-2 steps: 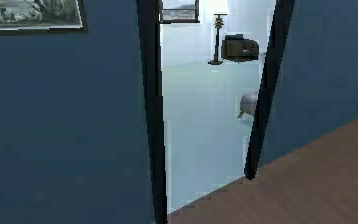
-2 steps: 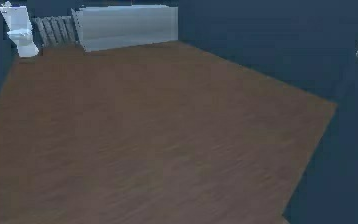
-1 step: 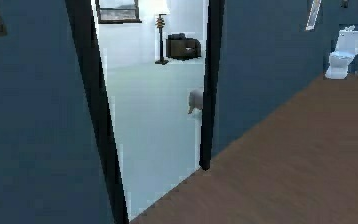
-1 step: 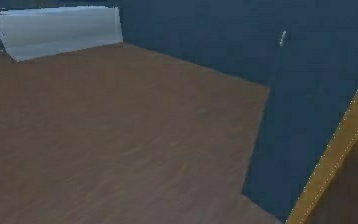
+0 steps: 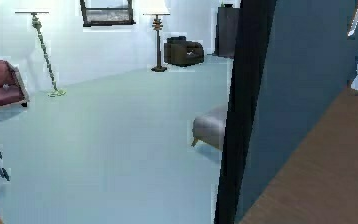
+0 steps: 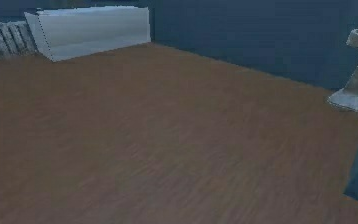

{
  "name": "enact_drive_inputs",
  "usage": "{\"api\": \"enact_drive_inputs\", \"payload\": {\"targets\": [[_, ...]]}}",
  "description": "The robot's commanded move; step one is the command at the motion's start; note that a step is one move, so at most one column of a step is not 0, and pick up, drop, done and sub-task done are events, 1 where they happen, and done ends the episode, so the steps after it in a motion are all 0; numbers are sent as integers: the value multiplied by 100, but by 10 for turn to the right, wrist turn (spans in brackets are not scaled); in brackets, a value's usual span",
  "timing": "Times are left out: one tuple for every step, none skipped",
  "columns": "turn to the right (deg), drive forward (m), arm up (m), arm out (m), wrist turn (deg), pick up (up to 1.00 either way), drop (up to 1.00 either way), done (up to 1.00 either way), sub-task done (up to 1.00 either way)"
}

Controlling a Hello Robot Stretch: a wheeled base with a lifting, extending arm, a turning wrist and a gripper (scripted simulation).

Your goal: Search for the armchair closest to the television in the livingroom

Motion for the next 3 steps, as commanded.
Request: {"api": "enact_drive_inputs", "payload": {"targets": [[90, 0, 0, 0, 0, 0, 0, 0, 0], [0, 50, 0, 0, 0, 0, 0, 0, 0], [-450, 0, 0, 0, 0, 0, 0, 0, 0]]}}
